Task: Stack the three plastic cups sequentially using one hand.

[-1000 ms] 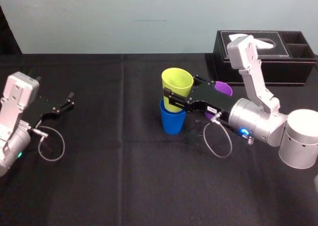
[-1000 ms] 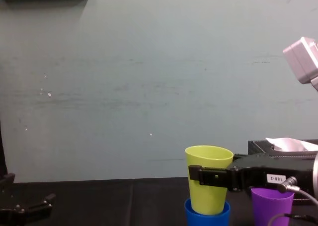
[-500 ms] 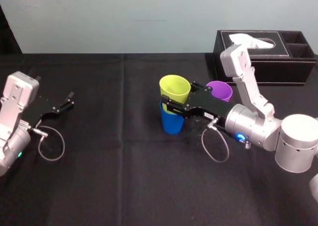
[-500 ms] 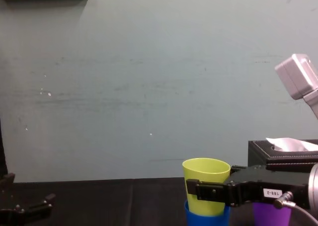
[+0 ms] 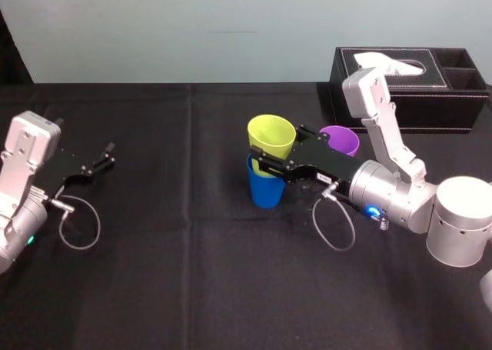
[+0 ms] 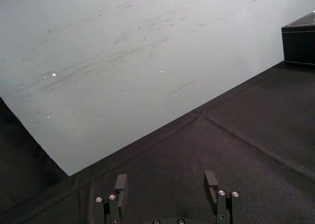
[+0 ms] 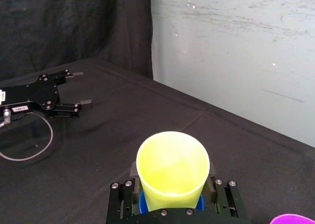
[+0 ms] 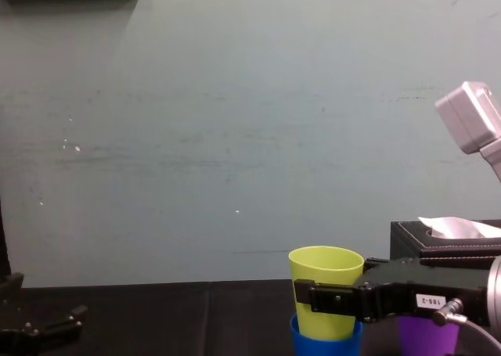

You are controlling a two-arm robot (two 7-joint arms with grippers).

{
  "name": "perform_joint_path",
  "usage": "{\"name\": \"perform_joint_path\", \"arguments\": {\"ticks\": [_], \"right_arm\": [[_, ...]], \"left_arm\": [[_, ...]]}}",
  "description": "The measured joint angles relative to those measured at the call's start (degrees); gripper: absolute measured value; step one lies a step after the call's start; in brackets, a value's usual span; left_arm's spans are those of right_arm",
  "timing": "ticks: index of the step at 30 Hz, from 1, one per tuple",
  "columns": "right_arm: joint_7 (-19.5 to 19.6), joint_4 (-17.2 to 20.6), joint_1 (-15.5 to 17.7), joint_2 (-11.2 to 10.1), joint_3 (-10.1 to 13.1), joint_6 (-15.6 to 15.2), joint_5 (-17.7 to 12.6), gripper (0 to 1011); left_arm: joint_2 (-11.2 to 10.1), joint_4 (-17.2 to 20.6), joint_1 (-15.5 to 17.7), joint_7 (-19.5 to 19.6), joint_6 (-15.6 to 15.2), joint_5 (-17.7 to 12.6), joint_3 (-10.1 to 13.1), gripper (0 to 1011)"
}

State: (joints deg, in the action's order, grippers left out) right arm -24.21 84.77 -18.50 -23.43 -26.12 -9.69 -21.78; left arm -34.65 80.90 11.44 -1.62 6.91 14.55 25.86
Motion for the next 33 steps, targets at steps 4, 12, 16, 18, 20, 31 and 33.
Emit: {"name": "perform_joint_path", "arguments": {"ticks": [4, 12, 16, 18, 20, 31, 33], "right_arm": [[0.0, 0.0, 0.0, 0.0, 0.0, 0.0, 0.0, 810], [0.0, 0.1, 0.0, 0.0, 0.1, -0.1, -0.1, 1003], [0.0, 0.1, 0.0, 0.0, 0.1, -0.1, -0.1, 1003], [0.1, 0.2, 0.1, 0.0, 0.2, -0.1, -0.1, 1003], [0.3, 1.5, 0.5, -0.3, 0.7, 0.2, -0.1, 1003], [2.1, 10.3, 5.3, -3.7, 4.4, -0.2, -0.8, 1003], [2.6, 12.2, 7.0, -4.9, 5.7, -0.3, -1.1, 1003]], "left_arm": [[0.0, 0.0, 0.0, 0.0, 0.0, 0.0, 0.0, 1011], [0.0, 0.0, 0.0, 0.0, 0.0, 0.0, 0.0, 1011], [0.0, 0.0, 0.0, 0.0, 0.0, 0.0, 0.0, 1011], [0.0, 0.0, 0.0, 0.0, 0.0, 0.0, 0.0, 1011], [0.0, 0.0, 0.0, 0.0, 0.0, 0.0, 0.0, 1012], [0.0, 0.0, 0.0, 0.0, 0.0, 0.0, 0.0, 1011], [0.0, 0.0, 0.0, 0.0, 0.0, 0.0, 0.0, 1012]]}}
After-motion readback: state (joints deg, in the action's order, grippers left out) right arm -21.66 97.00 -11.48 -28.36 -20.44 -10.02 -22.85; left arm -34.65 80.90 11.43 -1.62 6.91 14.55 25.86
